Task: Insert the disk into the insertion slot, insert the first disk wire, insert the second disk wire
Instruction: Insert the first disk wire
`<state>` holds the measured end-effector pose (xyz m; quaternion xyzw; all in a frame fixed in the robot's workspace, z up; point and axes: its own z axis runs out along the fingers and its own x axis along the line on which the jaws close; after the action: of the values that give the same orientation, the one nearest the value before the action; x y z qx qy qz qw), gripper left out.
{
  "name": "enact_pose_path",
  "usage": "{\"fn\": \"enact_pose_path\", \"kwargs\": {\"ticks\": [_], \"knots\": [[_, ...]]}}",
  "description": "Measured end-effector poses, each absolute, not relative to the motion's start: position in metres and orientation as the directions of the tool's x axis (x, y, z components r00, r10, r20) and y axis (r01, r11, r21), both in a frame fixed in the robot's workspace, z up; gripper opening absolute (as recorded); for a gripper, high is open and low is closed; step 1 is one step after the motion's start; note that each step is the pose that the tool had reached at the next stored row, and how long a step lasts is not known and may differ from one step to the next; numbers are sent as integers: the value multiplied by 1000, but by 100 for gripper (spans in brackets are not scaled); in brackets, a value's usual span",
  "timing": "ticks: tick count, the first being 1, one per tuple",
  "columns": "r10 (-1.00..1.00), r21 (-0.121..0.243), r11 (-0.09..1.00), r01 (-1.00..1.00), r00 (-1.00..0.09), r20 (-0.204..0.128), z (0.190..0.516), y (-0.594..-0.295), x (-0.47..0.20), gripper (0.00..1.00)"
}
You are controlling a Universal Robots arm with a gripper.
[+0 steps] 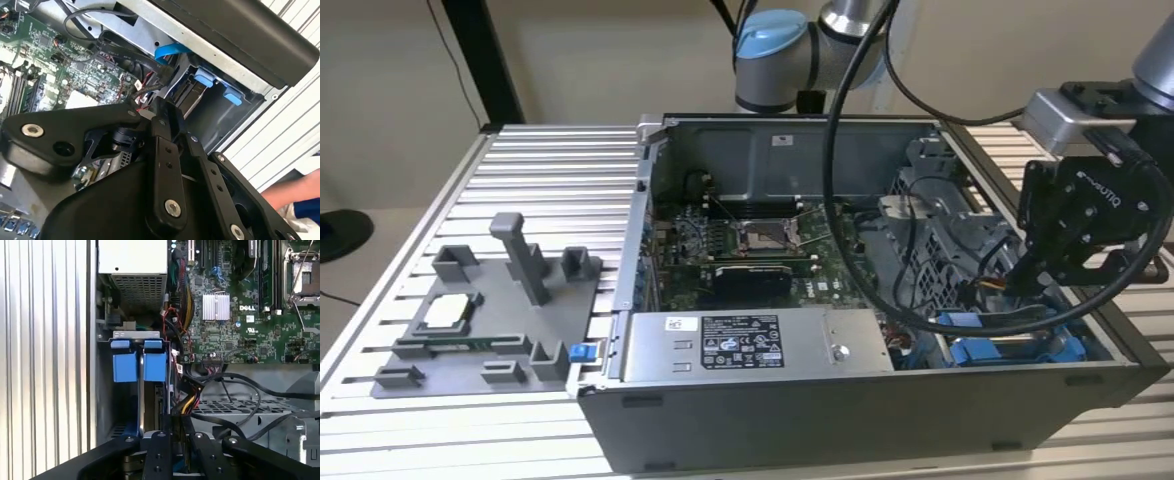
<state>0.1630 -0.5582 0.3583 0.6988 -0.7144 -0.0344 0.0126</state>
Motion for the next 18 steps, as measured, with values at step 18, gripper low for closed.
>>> {"fn": "enact_pose_path", "kwargs": {"ticks": [18], "knots": [[-1000,18,-22,-1000,22,0,355,-561,161,0]]}}
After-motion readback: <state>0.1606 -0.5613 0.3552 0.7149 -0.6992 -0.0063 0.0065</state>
